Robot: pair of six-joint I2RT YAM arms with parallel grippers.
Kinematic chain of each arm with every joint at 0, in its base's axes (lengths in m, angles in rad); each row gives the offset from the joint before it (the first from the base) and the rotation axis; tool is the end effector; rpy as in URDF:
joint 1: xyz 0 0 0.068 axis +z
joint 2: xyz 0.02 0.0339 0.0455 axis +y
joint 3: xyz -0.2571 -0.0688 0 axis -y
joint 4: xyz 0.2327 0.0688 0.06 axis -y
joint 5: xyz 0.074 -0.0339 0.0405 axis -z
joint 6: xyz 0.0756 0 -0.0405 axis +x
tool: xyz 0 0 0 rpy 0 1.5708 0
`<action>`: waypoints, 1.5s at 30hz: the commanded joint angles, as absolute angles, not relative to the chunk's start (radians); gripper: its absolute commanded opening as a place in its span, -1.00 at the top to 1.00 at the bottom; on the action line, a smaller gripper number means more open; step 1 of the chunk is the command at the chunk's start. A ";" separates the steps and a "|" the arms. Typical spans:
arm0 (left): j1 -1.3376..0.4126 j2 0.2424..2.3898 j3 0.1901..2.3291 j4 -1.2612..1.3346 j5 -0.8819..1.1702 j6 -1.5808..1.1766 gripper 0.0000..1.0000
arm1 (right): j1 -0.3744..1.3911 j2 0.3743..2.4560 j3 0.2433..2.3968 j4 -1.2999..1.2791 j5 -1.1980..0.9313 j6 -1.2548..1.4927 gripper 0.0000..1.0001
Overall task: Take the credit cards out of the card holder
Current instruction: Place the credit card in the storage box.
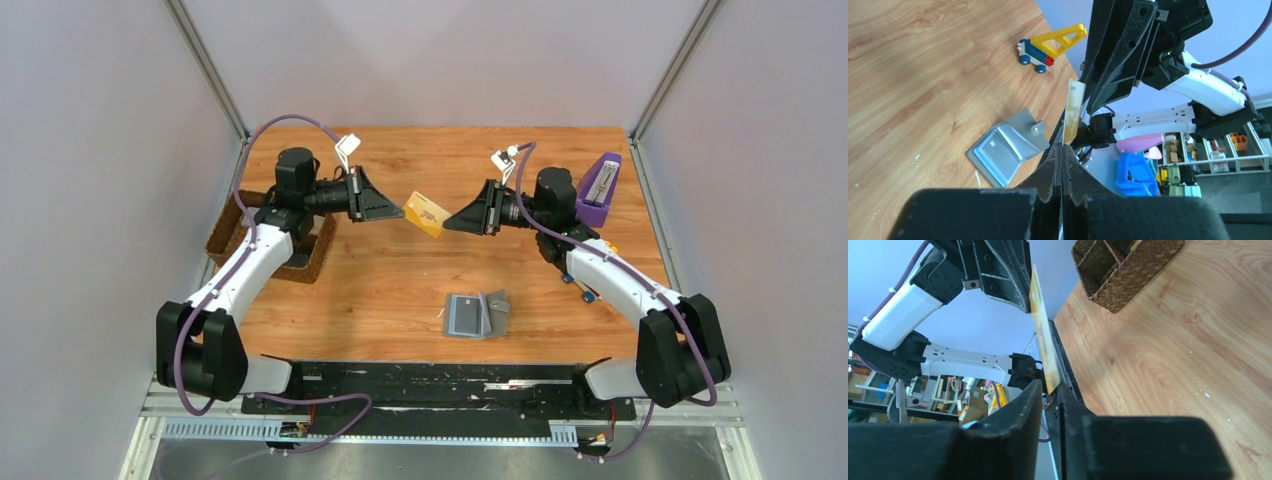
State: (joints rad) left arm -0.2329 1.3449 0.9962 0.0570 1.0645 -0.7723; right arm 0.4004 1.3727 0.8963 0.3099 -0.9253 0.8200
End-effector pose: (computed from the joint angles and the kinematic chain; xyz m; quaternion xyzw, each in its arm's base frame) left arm 0.2840 -0.1353 0.3091 0.1077 0.7471 -0.6046 0.2545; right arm 0.2726 0.1809 0.2924 -0.1397 0.7283 0.6104 0.2784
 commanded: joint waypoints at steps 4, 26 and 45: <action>-0.103 1.365 1.150 -0.320 1.046 -0.496 1.00 | 0.384 1.319 0.862 0.275 -0.881 0.778 0.02; 0.263 1.578 1.394 -0.788 0.677 -0.070 1.00 | 0.368 1.133 0.745 0.077 -0.880 0.676 -1.00; 0.334 1.730 1.493 -0.776 0.648 -0.057 1.00 | 0.369 1.171 0.789 0.048 -0.860 0.645 -1.00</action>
State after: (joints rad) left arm 0.3305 1.7115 1.4723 -0.8230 0.6235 -0.0574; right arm 0.3717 1.1790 0.7471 0.0406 -0.8719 0.6735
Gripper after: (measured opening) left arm 0.006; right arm 0.998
